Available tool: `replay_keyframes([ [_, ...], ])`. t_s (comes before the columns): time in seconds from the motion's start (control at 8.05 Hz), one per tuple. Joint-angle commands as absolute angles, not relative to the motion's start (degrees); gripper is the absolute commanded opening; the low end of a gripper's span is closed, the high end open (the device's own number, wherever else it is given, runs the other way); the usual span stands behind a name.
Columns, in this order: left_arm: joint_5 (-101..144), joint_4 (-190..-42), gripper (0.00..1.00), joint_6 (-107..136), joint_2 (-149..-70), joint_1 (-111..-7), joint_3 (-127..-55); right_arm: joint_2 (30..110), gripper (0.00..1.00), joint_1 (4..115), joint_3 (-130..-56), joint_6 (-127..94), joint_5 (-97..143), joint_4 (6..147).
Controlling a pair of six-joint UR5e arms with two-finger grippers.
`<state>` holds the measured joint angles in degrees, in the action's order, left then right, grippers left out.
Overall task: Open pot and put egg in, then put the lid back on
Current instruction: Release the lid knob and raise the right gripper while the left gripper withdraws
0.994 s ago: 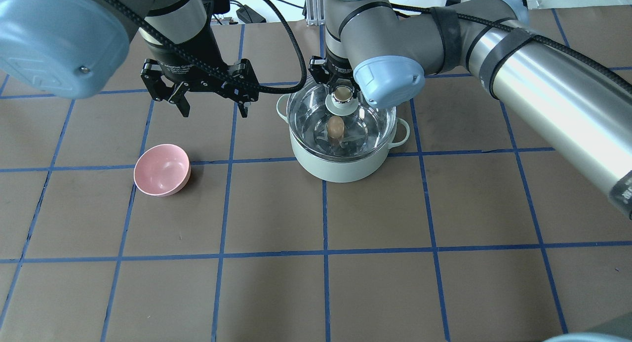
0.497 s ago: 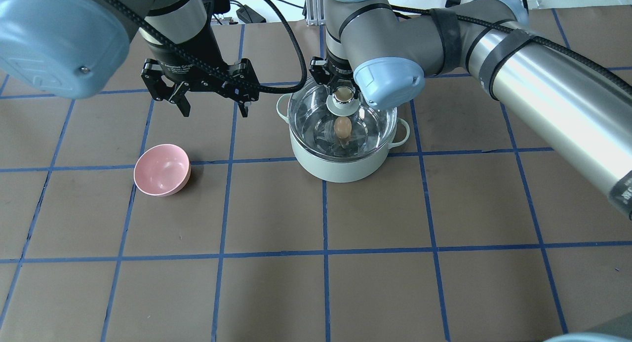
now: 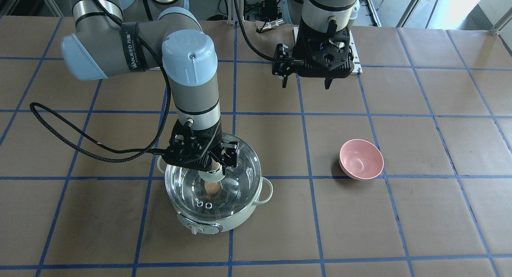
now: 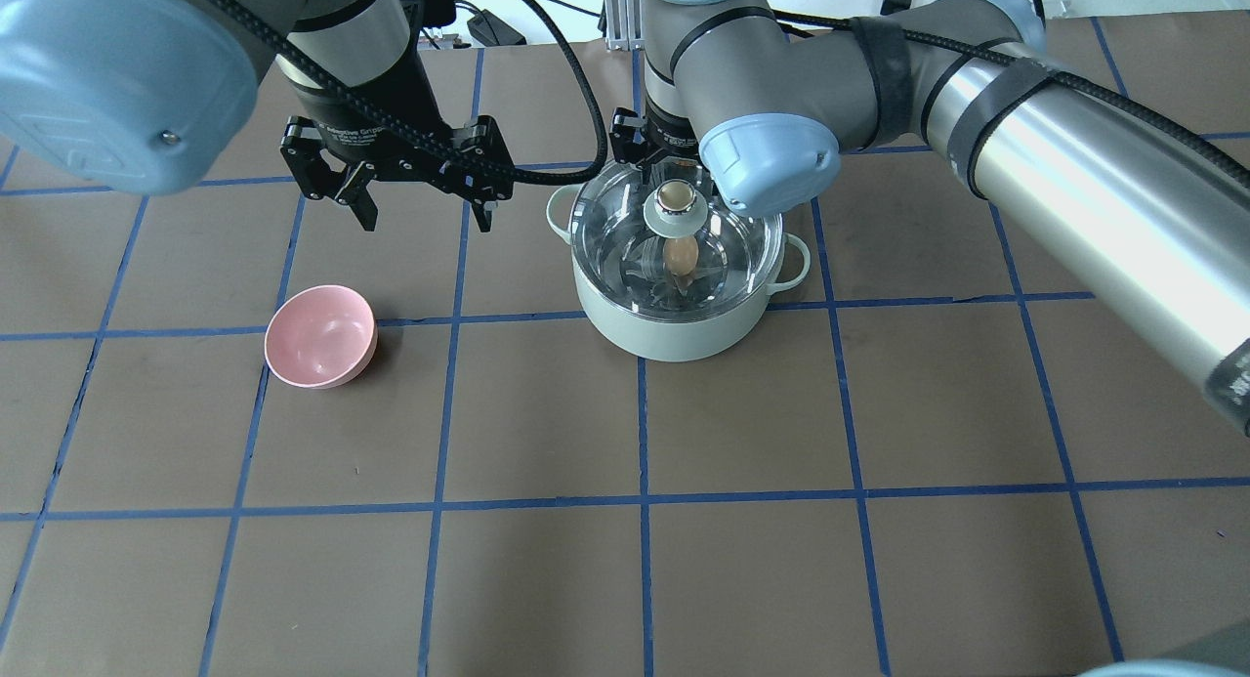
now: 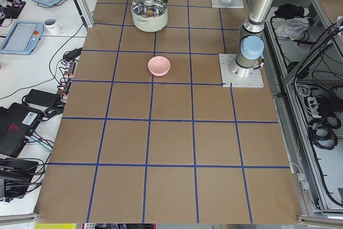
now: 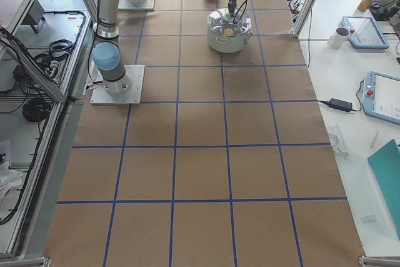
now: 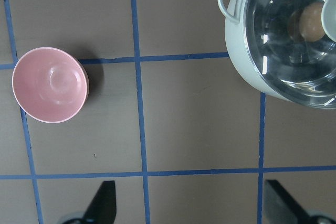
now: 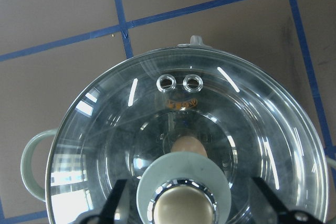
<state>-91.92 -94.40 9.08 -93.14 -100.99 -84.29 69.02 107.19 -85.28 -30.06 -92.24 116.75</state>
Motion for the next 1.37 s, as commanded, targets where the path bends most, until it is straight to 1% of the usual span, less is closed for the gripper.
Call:
replay_keyframes([
  [0.0,-92.0,-94.4,1.00,9.1,-93.1,-100.9,-84.3,71.8,0.94,102.3,-84.6,-19.1,-91.3,113.3],
  [0.12,-92.0,-94.4,1.00,9.1,-93.1,-100.9,-84.3,75.3,0.94,98.0,-84.6,-13.2,-87.6,105.3],
  [0.25,-92.0,-94.4,1.00,9.1,-93.1,-101.0,-84.3,79.1,1.00,93.7,-84.6,-5.9,-86.7,98.8],
  [0.37,-92.0,-94.4,1.00,9.1,-93.1,-101.0,-84.3,83.5,1.00,90.5,-84.6,2.6,-86.8,93.0],
  [0.5,-92.0,-94.4,1.00,9.1,-93.1,-101.0,-84.3,88.3,1.00,89.5,-84.7,9.4,-87.5,86.0],
  [0.62,-92.0,-94.4,1.00,9.1,-93.1,-100.9,-84.3,91.6,1.00,89.0,-84.7,11.2,-87.7,83.6],
  [0.75,-92.1,-94.4,1.00,9.1,-93.1,-100.9,-84.3,92.7,1.00,89.0,-84.7,11.2,-87.6,83.9],
  [1.24,-91.8,-90.9,1.00,8.9,-92.8,-98.9,-83.7,92.0,1.00,89.1,-85.7,11.3,-86.8,84.1],
])
